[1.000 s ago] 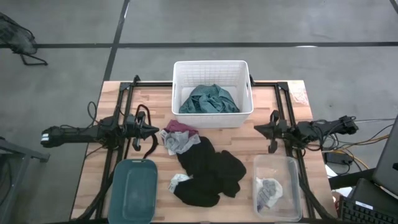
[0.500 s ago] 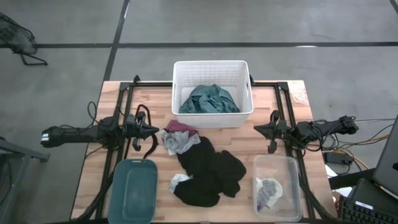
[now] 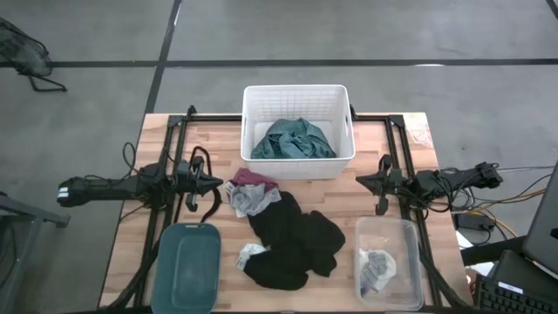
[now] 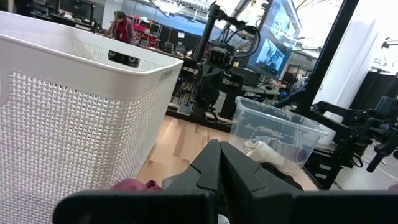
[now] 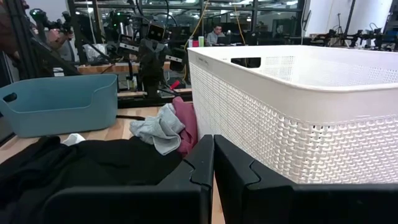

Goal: Pick & Place Cloths
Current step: Put the gray underwear into the blue bin

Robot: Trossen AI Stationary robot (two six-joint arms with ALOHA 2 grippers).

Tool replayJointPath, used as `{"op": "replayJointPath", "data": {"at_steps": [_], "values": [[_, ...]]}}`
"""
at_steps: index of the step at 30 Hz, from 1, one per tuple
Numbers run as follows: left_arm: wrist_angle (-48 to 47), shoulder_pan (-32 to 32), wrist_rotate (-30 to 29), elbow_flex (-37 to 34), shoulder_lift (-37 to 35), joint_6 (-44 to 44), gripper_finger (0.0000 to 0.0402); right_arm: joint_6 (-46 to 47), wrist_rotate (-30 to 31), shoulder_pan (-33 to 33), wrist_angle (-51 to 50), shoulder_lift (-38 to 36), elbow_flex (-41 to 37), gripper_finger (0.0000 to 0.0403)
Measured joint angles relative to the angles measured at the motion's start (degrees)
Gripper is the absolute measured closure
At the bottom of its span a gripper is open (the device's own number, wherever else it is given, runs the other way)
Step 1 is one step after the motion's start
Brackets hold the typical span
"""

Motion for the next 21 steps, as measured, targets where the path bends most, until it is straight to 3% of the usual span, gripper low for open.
{"op": "replayJointPath", "data": {"at_steps": [6, 9, 12, 16, 21], "values": [[-0.1, 0.0, 0.0, 0.0, 0.0, 0.4, 0.0390, 0.0, 0.0, 0.0, 0.0, 0.0, 0.0, 0.0394], [0.9, 0.0, -1.1, 0.0, 0.0, 7.7, 0.0390, 0.2, 0.0, 0.0, 0.0, 0.0, 0.0, 0.0394], [1.3, 0.0, -2.1, 0.0, 0.0, 9.1, 0.0390, 0.2, 0.0, 0.0, 0.0, 0.0, 0.0, 0.0394], [6.1, 0.0, -3.4, 0.0, 0.0, 4.6, 0.0390, 0.2, 0.0, 0.0, 0.0, 0.0, 0.0, 0.0394], [16.2, 0.0, -3.3, 0.0, 0.3, -7.5, 0.0391, 0.2, 0.0, 0.0, 0.0, 0.0, 0.0, 0.0394]]}}
